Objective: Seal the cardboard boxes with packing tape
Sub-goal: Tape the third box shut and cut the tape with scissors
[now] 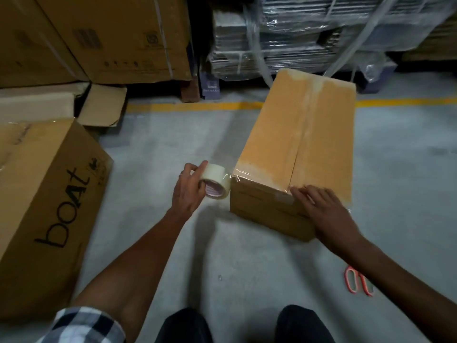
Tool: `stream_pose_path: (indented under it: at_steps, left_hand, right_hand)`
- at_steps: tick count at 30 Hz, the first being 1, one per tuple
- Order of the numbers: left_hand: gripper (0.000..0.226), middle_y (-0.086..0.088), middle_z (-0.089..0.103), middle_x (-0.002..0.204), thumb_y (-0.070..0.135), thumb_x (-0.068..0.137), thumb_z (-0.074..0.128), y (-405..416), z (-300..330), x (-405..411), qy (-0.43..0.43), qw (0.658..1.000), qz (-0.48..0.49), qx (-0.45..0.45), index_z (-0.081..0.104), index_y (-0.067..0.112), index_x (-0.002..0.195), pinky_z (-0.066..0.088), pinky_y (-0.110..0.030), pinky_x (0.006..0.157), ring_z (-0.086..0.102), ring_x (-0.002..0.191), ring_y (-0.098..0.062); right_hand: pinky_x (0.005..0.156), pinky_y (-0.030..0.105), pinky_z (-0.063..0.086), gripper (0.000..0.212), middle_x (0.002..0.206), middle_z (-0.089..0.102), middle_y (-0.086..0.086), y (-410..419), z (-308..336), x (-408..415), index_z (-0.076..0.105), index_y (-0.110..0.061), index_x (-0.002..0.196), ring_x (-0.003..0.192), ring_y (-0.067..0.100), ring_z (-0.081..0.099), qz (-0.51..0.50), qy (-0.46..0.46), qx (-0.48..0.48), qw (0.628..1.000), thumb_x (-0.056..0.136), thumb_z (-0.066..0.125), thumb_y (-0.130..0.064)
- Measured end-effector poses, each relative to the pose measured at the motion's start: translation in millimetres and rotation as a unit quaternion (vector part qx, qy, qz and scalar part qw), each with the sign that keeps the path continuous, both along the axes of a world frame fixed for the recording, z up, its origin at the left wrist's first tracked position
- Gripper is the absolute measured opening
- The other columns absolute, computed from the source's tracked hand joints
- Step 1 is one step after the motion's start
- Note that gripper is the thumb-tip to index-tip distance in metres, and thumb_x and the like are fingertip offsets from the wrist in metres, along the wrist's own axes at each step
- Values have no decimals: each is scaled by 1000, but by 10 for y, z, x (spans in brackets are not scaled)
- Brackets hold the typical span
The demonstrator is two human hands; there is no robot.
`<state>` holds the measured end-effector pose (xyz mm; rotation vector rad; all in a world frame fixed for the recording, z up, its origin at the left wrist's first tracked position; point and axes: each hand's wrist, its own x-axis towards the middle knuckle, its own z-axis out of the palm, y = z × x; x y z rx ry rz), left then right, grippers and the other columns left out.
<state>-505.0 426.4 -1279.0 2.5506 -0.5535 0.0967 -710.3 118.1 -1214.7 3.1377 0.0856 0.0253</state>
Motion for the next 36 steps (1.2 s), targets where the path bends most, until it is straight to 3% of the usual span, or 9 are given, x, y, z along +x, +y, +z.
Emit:
stream_pose_path:
  at_steps: [6, 13, 19, 26, 28, 30, 33, 35, 36]
  left_hand:
    - [54, -13, 40, 128, 5, 83, 62, -62, 96, -79, 14, 998, 19, 50, 48, 16, 134, 53, -49, 77, 53, 107, -40]
    - [47, -12, 54, 104, 2, 71, 66, -63, 253, -27, 10, 999, -48, -5, 49, 11, 114, 44, -42, 72, 51, 95, -36]
    - [49, 0, 66, 96, 15, 67, 68, -133, 303, -305, 14, 989, -141, -51, 58, 22, 114, 46, -31, 65, 62, 79, -27]
    - [46, 5, 68, 98, 32, 67, 71, -298, 407, -497, 33, 963, -267, -18, 61, 20, 110, 48, -25, 63, 63, 81, -17]
    - [47, 5, 66, 94, 45, 65, 70, -274, 346, -556, 39, 961, -274, -1, 58, 22, 105, 44, -23, 61, 62, 77, -19]
    - [49, 6, 63, 91, 53, 65, 67, -243, 274, -602, 64, 963, -262, -5, 52, 25, 102, 43, -25, 58, 59, 73, -17]
    - [51, 10, 63, 87, 59, 68, 73, -261, 218, -634, 72, 962, -262, -9, 50, 28, 100, 43, -24, 53, 60, 69, -10]
    - [48, 11, 64, 84, 65, 73, 71, -302, 213, -631, 74, 962, -264, -8, 54, 27, 96, 44, -23, 54, 60, 69, -8]
    - [46, 10, 64, 82, 68, 77, 67, -325, 205, -611, 78, 962, -260, -7, 55, 27, 94, 45, -25, 56, 60, 69, -9]
  right_hand:
    - [120, 65, 9, 90, 167, 21, 12, 813, -230, 515, 19, -20, 162, 153, 37, 21, -95, -42, 36, 994, 91, 65, -50]
    - [118, 46, 19, 106, 165, 31, 10, 392, -520, 395, 23, -16, 162, 148, 30, 32, -50, -92, -19, 994, 71, 76, -4]
    - [115, 45, 23, 110, 159, 38, 8, 26, -539, 217, 28, -16, 159, 144, 29, 35, -4, -110, -29, 993, 65, 86, -15]
    - [114, 49, 32, 66, 156, 44, 6, -512, -467, -111, 41, -20, 152, 144, 28, 42, 69, -127, 19, 989, 93, 56, -46]
    - [116, 44, 30, 59, 153, 46, 6, -465, -393, -199, 49, -16, 146, 143, 25, 41, 45, -151, 112, 981, 95, 56, -46]
    - [113, 36, 33, 43, 141, 51, 10, -384, -324, -395, 54, -9, 137, 133, 23, 45, -55, -239, 251, 936, 98, 56, -28]
    - [96, 29, 41, 21, 116, 55, 7, -402, -507, -854, 58, -7, 115, 110, 19, 52, -334, -394, 364, 775, 99, 44, -7]
    - [86, 37, 46, 16, 101, 61, 10, -557, -927, -1164, 59, -13, 98, 99, 28, 59, -502, -343, 378, 699, 97, 43, -10]
    - [80, 38, 47, 18, 93, 64, 12, -651, -1201, -1320, 61, -14, 90, 93, 33, 63, -550, -254, 374, 702, 95, 43, -18]
